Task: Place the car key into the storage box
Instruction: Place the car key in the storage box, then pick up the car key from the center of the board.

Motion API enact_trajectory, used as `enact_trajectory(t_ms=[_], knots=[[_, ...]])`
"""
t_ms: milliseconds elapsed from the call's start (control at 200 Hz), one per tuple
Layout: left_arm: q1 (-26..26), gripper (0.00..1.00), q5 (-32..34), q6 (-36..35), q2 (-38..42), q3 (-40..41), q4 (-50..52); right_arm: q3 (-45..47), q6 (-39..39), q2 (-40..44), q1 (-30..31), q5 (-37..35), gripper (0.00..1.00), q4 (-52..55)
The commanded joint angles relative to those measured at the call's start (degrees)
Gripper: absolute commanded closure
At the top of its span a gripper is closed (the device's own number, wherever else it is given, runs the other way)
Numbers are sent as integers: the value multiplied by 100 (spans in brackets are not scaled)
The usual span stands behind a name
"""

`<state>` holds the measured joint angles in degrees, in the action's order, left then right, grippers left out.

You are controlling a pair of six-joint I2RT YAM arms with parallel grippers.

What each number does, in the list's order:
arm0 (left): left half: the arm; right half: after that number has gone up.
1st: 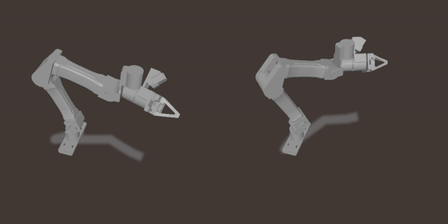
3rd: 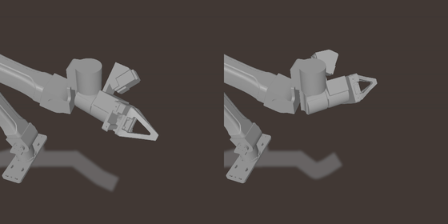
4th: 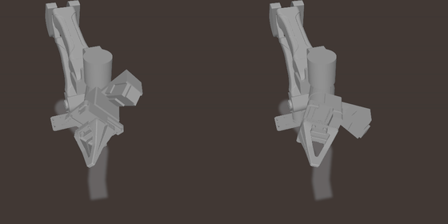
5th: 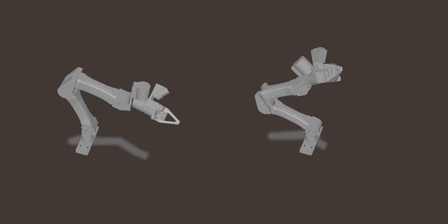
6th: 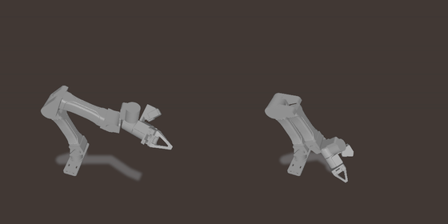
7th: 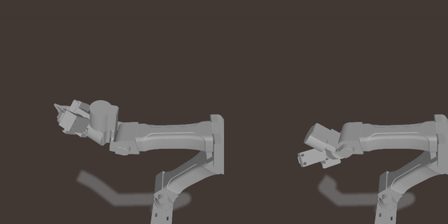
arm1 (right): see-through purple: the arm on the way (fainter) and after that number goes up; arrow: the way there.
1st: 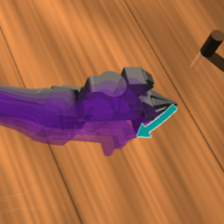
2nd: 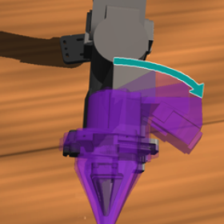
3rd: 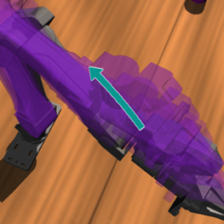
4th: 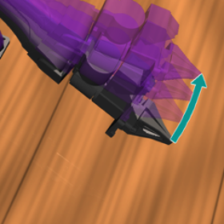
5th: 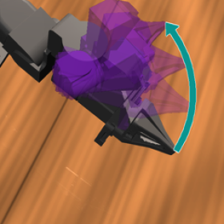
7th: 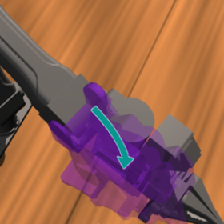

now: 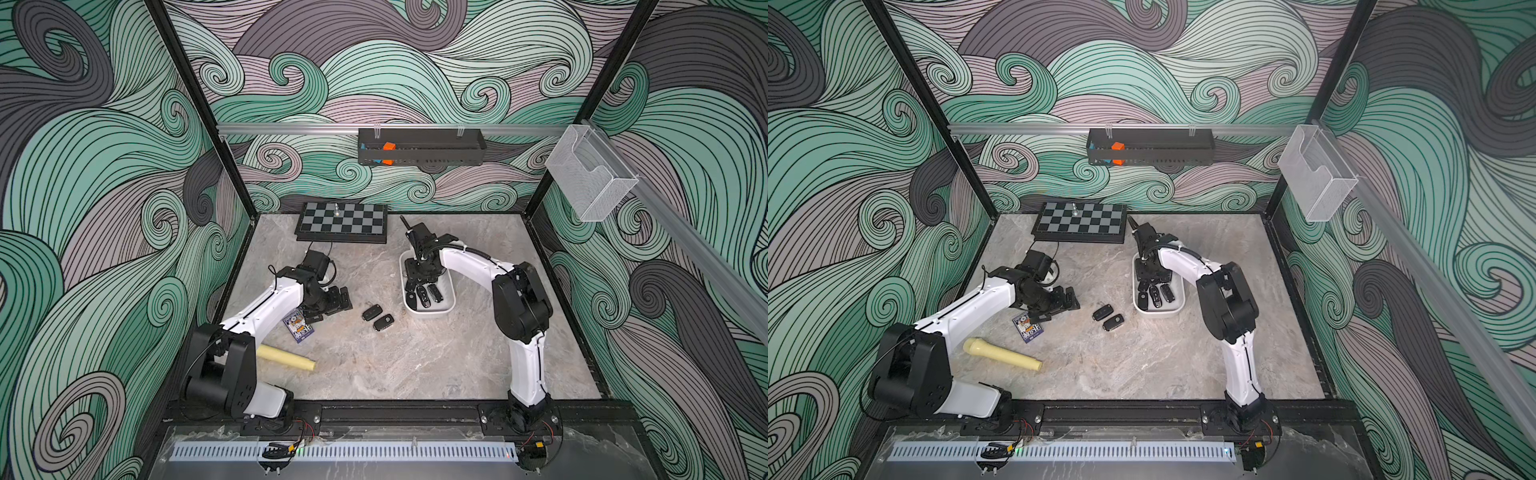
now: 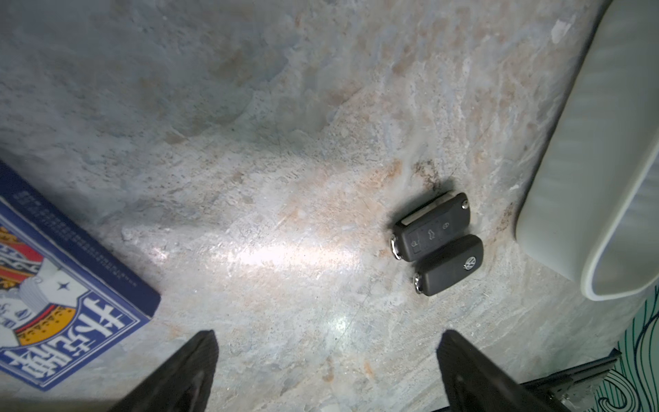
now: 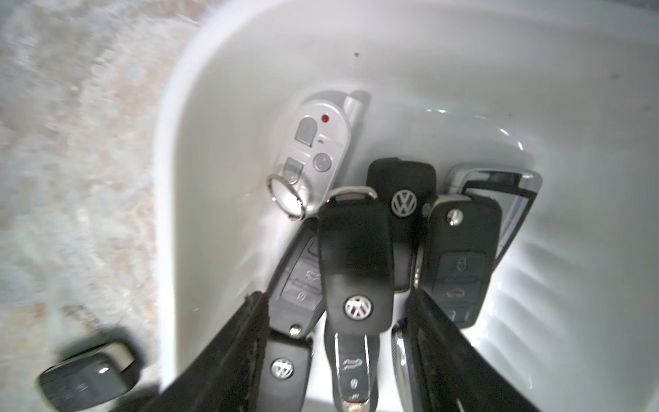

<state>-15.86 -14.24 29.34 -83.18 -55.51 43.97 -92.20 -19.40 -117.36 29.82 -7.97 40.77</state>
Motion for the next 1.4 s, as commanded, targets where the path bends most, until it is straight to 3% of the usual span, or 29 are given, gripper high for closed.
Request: enact_trajectory(t_ms=[0,115,305,640,911,1396], knots=[[-82,4,-68,-399,-192,-286,347,185,-243,670,27,329,34,73],[-184,5,-96,-581,-358,-412,443,602,-323,1176,58,510,26,21],[-489,6,-33,-811,-616,-531,525,1466,-501,2102,116,972,1,-183],[-951,6,294,-1188,-1090,-687,793,2940,-892,3535,356,1732,1,-577],[-1159,10,622,-1305,-1465,-813,696,3746,-1272,4480,709,1875,1,-722],[-1518,21,1325,-1360,-2169,-981,81,4088,-1358,5024,718,1558,1,-723]])
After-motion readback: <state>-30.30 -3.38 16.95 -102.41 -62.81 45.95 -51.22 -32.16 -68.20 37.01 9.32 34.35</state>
